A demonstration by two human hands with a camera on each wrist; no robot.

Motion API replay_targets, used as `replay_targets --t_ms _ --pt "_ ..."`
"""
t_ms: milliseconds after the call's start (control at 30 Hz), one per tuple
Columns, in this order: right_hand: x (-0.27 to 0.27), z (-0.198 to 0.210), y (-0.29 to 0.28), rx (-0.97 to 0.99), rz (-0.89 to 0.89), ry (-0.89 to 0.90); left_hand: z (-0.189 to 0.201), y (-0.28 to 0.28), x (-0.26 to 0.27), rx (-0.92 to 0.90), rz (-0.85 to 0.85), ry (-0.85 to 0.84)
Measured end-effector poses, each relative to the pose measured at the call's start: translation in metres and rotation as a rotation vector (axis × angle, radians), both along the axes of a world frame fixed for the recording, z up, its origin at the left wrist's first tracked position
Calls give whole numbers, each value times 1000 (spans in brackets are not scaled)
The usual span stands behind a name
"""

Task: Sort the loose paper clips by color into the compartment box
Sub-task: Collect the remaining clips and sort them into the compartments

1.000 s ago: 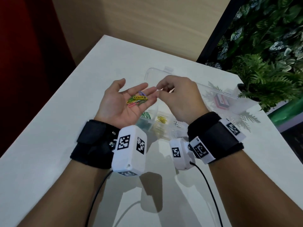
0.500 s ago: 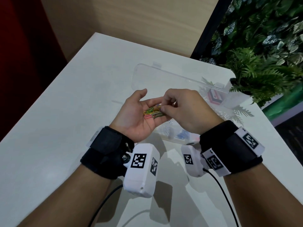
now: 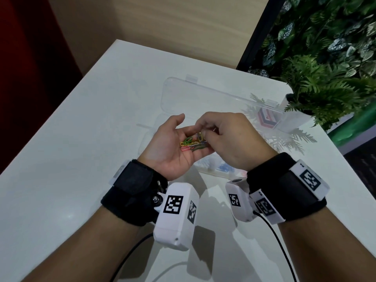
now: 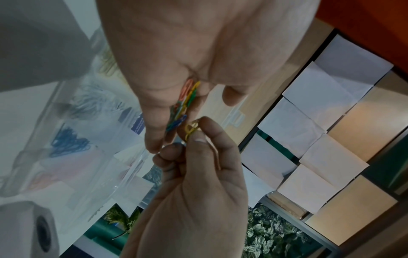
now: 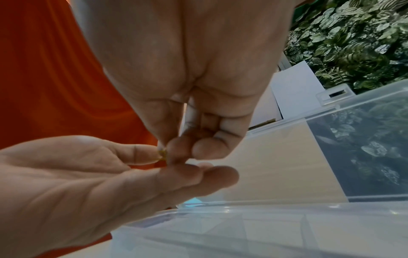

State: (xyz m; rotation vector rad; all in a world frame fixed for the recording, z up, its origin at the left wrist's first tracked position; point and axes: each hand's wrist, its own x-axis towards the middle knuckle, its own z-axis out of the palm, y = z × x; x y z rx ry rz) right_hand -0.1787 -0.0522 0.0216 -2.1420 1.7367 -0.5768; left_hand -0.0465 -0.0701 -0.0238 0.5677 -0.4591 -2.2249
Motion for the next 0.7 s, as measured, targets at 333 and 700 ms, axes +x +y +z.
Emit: replay_targets --t_ms 333,700 --pt "4 0 -1 65 -37 -20 -1 -1 1 4 -22 48" --pt "6 -1 0 70 -46 23 -1 0 1 9 -8 72"
